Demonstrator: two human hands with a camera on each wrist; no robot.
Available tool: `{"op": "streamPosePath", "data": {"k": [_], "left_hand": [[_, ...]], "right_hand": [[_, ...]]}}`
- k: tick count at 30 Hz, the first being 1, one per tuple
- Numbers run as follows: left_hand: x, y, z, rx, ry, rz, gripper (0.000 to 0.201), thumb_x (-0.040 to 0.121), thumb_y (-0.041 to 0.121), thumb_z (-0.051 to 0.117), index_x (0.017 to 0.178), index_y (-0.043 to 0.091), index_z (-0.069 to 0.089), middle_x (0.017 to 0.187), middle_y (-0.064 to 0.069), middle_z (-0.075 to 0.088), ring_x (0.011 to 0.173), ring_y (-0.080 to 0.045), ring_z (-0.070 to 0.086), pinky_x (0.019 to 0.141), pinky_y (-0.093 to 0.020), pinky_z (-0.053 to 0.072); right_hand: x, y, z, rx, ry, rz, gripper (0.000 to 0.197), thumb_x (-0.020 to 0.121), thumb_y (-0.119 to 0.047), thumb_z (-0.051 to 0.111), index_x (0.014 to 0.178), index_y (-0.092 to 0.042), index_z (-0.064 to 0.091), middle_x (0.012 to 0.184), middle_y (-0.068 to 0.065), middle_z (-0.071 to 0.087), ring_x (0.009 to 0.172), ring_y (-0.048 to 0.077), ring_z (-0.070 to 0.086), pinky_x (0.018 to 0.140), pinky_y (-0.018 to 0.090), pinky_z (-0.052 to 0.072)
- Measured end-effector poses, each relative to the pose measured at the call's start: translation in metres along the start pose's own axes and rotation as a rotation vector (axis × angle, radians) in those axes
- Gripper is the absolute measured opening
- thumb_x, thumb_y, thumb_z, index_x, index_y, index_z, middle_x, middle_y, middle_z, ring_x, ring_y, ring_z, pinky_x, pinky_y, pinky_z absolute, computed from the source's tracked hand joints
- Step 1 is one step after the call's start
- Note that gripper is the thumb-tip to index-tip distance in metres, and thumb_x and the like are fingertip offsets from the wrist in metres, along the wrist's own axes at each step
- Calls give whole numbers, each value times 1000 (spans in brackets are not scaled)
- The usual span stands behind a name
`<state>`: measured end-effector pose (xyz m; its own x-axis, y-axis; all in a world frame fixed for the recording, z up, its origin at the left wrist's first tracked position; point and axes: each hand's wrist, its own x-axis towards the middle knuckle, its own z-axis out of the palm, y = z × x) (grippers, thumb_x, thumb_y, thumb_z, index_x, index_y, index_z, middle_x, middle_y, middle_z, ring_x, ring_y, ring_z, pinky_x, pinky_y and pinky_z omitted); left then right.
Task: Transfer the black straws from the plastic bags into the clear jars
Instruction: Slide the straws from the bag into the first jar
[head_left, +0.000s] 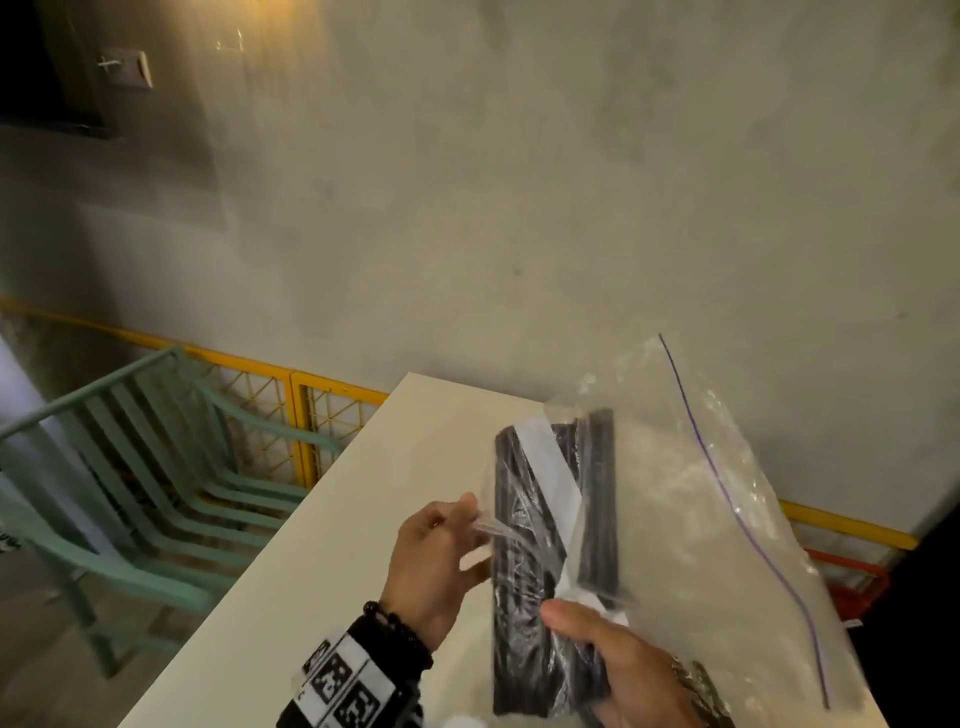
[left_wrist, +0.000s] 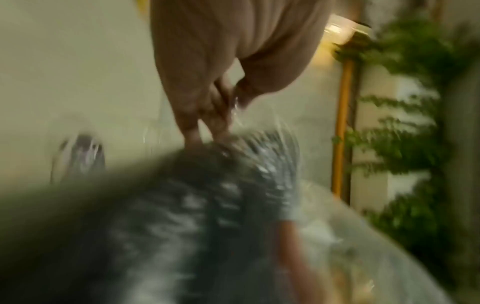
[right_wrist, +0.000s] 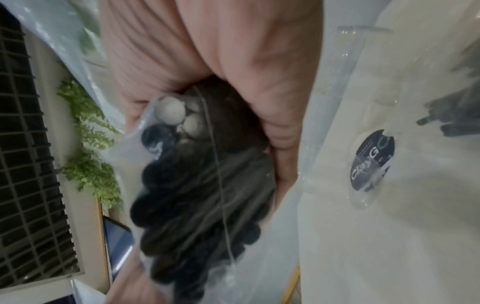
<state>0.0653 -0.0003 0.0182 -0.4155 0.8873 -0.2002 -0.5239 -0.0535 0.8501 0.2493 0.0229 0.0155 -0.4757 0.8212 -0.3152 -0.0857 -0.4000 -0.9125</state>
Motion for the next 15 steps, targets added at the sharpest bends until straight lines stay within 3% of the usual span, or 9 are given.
{"op": "streamPosePath", "data": {"k": [2,4,6,8,10,12,13,15], "left_hand": [[-6,-9,-7,325,-113,132,31,99,7,60,70,16,52,78,-7,68,72,-18,68,65,-29,53],[-11,-22,-15,743,-318,216,24,87,16,62,67,25,53,71,7,63,66,-8,60,65,-23,47],[-16,-22,-17,886,-429,203,8,78,29,65,79,22,60,78,12,65,71,-7,61,68,-24,48],[-6,-9,-21,698,-412,138,32,73,16,63,104,7,63,95,5,70,85,-14,64,77,-29,48],[4,17,-24,384,-249,95,39,74,7,60,113,4,63,112,-6,73,103,-26,66,91,-41,47],[5,43,-17,130,-175,117,41,82,23,68,119,6,62,130,-13,69,119,-33,64,108,-51,44],[2,50,-11,99,-201,142,55,81,37,72,124,4,61,133,-16,67,120,-35,64,110,-54,43],[-13,49,10,195,-289,163,83,70,63,77,130,8,61,130,-15,69,119,-35,65,106,-55,48]], "right_hand": [[3,-7,-3,94,-7,-45,75,39,-16,94,111,-10,73,102,26,75,93,43,72,86,53,56],[4,-16,-6,112,3,-132,64,45,-11,87,106,1,73,94,28,74,81,40,74,70,43,59],[6,-21,-10,67,-33,-183,69,44,-13,89,109,3,71,97,26,75,85,39,74,78,44,58],[5,-19,-12,-54,-62,-173,85,40,-21,96,118,-5,67,105,20,76,98,35,73,96,47,52],[-1,-20,-14,-114,-57,-172,84,42,-21,95,120,-18,64,105,10,78,100,27,74,100,45,50],[-7,-22,-12,-171,-97,-178,74,48,-13,90,117,-22,65,101,2,79,96,16,75,91,29,55],[-9,-24,-8,-196,-134,-185,70,52,-10,87,117,-22,66,102,1,79,95,13,75,84,22,56],[-10,-25,0,-220,-205,-226,68,58,-7,85,121,-24,65,109,0,77,103,15,73,84,25,56]]}}
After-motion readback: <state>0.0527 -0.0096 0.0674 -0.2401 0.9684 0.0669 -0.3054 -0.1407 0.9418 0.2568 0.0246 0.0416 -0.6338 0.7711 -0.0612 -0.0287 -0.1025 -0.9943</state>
